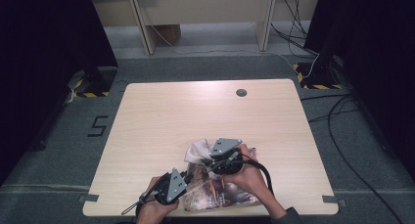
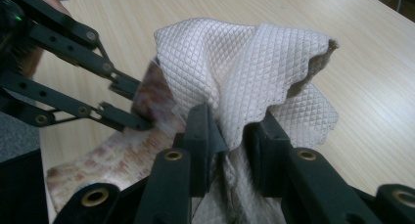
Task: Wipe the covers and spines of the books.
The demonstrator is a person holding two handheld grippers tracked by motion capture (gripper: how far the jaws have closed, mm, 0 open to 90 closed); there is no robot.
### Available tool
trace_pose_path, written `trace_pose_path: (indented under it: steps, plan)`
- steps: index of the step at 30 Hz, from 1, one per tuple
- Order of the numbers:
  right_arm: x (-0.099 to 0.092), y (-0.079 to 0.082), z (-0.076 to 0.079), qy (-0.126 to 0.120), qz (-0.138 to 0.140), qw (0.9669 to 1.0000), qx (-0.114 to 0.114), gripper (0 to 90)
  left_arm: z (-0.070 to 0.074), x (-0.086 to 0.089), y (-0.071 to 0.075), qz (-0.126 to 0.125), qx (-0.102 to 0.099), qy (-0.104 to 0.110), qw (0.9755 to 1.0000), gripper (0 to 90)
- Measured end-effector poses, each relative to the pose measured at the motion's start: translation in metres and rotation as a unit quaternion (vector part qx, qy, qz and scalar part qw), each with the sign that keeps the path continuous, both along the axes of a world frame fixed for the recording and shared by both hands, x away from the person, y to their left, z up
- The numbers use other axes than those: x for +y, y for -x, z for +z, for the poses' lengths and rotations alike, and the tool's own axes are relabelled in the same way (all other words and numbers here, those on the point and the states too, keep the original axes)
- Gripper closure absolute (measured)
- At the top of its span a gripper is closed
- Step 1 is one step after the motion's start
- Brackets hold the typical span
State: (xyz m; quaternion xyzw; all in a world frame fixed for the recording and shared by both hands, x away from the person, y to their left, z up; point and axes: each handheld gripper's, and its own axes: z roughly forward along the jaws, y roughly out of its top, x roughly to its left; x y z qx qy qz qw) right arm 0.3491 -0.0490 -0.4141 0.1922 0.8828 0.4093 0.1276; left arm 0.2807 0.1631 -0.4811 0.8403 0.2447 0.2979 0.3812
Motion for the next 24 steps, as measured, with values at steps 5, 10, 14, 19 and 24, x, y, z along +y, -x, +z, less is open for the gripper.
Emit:
trace_pose_path:
  steps: [5, 10, 14, 19, 24]
  plan:
    - [0.007, 0.005, 0.003, 0.007, 0.008, 0.9999, -0.012, 72.6, 0.0, 0.0, 0.001, 0.001, -0.001, 0.0, 1.0, 77.6]
    - [-0.003, 0.0, -0.001, 0.01, -0.002, 0.9999, -0.004, 72.7, 0.0, 0.0, 0.0, 0.0, -0.001, -0.002, 1.0, 77.6]
    - [-0.014, -0.005, -0.006, 0.015, -0.017, 0.9997, -0.001, 72.6, 0.0, 0.0, 0.0, -0.001, 0.0, -0.003, 1.0, 77.6]
    - [-0.033, -0.013, -0.014, 0.019, -0.042, 0.9989, 0.01, 72.6, 0.0, -0.001, 0.0, -0.002, -0.002, -0.006, 1.0, 77.5]
    - [-0.046, -0.021, -0.021, 0.024, -0.06, 0.9977, 0.02, 72.6, 0.0, -0.001, 0.001, -0.002, -0.002, -0.008, 1.0, 77.3]
